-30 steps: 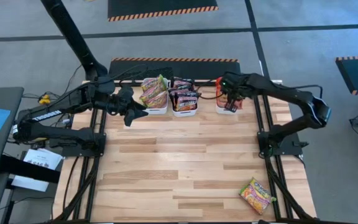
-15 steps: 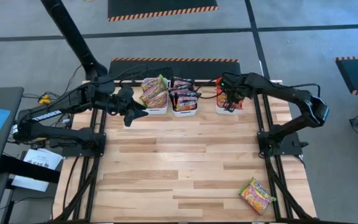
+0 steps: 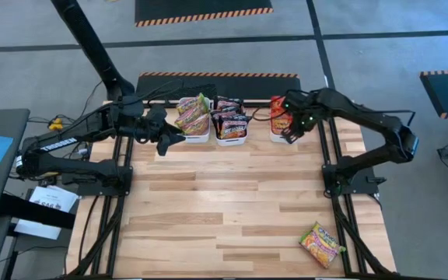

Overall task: Sort Maruchan noodles
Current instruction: Put the orange noodle pack into the right white bin, then put the green noodle pack into the left white bin

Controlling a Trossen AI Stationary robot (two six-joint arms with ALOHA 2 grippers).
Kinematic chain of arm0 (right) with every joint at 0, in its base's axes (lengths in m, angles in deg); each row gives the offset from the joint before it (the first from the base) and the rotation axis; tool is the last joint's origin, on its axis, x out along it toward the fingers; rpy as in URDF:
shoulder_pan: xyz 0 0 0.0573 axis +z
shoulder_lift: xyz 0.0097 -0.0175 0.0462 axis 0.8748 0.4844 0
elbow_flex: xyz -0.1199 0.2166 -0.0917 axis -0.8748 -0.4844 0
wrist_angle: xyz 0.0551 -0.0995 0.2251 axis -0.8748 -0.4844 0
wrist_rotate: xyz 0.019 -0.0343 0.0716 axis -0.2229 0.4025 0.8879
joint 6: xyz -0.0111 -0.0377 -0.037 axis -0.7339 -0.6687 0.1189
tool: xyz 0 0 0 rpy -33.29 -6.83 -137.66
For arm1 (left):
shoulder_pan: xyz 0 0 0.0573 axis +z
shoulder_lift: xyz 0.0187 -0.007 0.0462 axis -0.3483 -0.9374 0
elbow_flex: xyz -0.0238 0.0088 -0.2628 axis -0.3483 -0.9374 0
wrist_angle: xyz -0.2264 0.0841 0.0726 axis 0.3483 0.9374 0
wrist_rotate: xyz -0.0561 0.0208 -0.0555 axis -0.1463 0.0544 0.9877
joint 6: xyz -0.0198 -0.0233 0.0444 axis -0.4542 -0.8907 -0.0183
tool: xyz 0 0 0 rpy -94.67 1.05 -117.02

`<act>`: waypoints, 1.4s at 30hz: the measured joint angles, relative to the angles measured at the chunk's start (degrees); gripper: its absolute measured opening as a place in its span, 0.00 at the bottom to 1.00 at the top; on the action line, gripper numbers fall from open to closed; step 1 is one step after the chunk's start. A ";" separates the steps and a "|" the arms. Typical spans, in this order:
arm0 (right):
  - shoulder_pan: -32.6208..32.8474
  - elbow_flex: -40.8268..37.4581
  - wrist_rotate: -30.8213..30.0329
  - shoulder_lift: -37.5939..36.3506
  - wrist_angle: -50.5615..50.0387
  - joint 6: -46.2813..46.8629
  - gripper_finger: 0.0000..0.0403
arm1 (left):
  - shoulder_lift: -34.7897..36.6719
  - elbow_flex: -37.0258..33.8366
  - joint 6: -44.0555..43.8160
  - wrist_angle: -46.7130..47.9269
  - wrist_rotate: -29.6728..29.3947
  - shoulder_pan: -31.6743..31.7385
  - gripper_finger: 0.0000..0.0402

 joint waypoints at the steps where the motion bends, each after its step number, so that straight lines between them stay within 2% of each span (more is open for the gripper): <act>1: -0.14 -0.87 0.56 0.02 0.89 -0.01 0.34 | 0.00 0.00 0.00 0.00 -0.05 0.00 0.45; 10: -4.86 -7.57 3.05 3.47 7.81 -0.31 0.34 | -0.02 0.00 0.00 0.00 -0.13 0.00 0.45; 21: -9.53 -7.55 1.63 13.50 11.31 -2.35 0.33 | -0.04 0.00 0.11 0.00 -0.11 0.00 0.45; 28: -10.73 -7.39 1.32 16.94 10.63 -3.79 0.30 | -0.04 0.00 0.13 0.02 -0.10 0.00 0.45; 32: -10.76 -7.47 0.85 15.70 8.37 -3.95 0.30 | -0.04 0.00 0.15 0.02 -0.09 0.00 0.45; 42: -10.31 -7.50 1.09 5.49 6.86 -3.00 0.30 | -0.04 0.00 0.17 0.02 -0.83 0.00 0.45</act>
